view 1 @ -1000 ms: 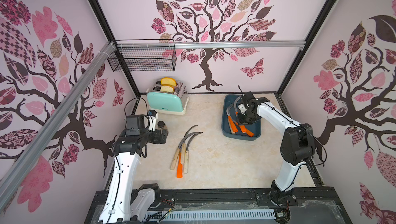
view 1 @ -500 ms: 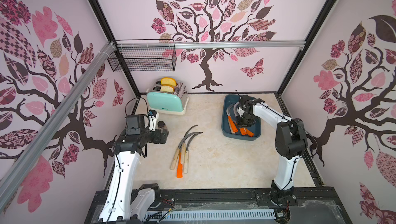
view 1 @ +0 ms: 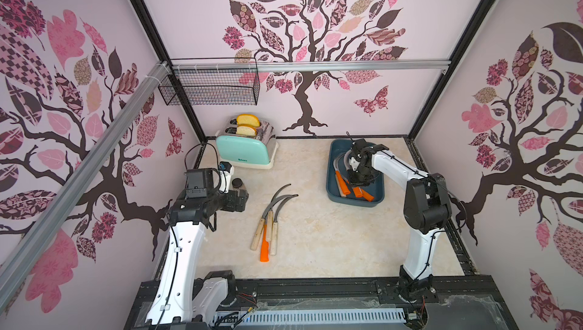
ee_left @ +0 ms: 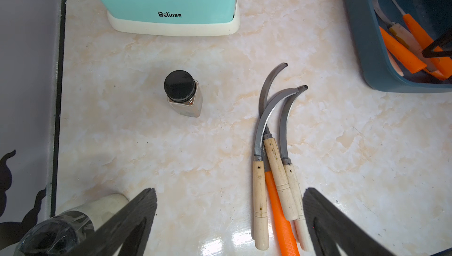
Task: Put small sickles into storage boxes
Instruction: Place the sickle in the storage box.
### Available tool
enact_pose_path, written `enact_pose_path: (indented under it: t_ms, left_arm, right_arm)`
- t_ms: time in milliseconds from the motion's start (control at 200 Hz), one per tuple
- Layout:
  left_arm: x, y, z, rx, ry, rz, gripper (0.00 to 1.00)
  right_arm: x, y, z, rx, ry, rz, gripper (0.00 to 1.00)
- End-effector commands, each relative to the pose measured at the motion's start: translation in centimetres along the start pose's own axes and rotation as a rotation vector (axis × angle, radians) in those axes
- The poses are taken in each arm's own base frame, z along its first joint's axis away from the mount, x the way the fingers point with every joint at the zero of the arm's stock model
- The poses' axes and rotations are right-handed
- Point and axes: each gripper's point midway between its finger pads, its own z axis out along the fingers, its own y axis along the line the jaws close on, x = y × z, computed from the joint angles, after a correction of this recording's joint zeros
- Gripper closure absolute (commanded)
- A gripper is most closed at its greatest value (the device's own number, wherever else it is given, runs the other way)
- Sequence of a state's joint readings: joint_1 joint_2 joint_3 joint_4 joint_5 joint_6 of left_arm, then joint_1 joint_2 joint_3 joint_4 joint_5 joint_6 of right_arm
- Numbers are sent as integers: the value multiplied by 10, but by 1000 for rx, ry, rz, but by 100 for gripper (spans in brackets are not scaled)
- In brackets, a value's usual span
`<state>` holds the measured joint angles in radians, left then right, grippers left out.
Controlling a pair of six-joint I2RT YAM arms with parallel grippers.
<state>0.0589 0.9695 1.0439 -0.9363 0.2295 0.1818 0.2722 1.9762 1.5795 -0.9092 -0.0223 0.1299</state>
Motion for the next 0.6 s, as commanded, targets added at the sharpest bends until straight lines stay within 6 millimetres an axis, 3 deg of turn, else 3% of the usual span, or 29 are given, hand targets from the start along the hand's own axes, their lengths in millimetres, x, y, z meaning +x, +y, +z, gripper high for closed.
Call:
enact_pose_path:
  t_ms: [0, 370, 595]
  left_arm:
    - [-5, 0, -2, 7, -13, 3, 2]
    - [-8, -1, -2, 15, -17, 2, 2]
    - [-9, -1, -4, 12, -23, 2, 2]
  right_arm:
    - [-4, -3, -5, 9, 0, -5, 80]
    - [9, -7, -5, 26, 25, -5, 79]
    - [7, -6, -7, 22, 18, -5, 77]
